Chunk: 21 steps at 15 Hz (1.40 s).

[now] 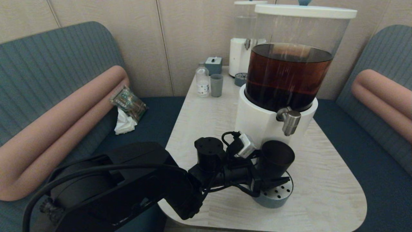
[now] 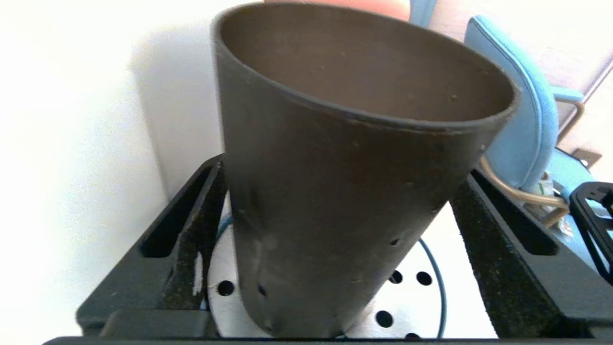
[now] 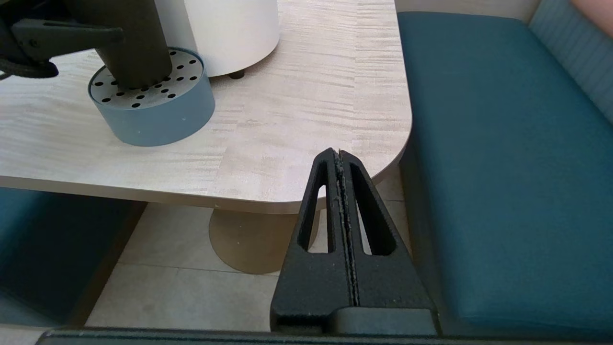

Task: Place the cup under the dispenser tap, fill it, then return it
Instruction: Place it under the water dispenser

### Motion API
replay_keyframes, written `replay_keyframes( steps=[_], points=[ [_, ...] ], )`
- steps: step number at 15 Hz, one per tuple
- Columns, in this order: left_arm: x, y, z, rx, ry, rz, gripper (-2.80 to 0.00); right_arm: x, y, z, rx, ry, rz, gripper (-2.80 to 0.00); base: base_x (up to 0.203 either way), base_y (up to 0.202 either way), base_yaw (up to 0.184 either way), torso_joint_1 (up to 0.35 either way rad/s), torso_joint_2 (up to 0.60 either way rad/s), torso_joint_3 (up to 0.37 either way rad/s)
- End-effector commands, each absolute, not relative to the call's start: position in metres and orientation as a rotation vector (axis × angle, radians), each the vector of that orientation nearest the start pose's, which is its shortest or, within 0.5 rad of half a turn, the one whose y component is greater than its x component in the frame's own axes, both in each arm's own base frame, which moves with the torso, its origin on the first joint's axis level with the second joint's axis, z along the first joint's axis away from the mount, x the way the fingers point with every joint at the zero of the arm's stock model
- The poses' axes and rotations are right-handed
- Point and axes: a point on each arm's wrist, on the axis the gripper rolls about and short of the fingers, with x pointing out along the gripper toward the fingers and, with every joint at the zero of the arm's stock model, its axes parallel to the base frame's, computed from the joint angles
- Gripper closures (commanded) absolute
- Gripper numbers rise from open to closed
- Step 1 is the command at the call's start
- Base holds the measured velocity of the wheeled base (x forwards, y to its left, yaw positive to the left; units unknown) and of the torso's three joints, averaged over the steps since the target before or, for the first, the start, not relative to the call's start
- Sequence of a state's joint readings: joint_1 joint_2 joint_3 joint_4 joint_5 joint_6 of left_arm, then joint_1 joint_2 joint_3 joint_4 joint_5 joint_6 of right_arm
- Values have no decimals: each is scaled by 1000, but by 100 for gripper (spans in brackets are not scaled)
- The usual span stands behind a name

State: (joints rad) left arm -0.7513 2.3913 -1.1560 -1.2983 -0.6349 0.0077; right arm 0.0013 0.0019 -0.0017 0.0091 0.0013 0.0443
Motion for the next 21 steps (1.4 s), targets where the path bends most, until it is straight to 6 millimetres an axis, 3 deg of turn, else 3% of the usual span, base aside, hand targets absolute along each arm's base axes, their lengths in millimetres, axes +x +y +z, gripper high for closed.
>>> replay_keyframes(
  steps=[1,12,21],
  points=[
    [316,-314,72,1,-79,-1389,-280,-23,0,75,44,11,3,0,0,0,0,0,0,0],
    [295,-293,87,3,-74,-1384,-280,-23,0,75,44,11,3,0,0,0,0,0,0,0],
    [290,-288,85,5,-54,-1382,-280,-23,0,75,44,11,3,0,0,0,0,0,0,0]
  ],
)
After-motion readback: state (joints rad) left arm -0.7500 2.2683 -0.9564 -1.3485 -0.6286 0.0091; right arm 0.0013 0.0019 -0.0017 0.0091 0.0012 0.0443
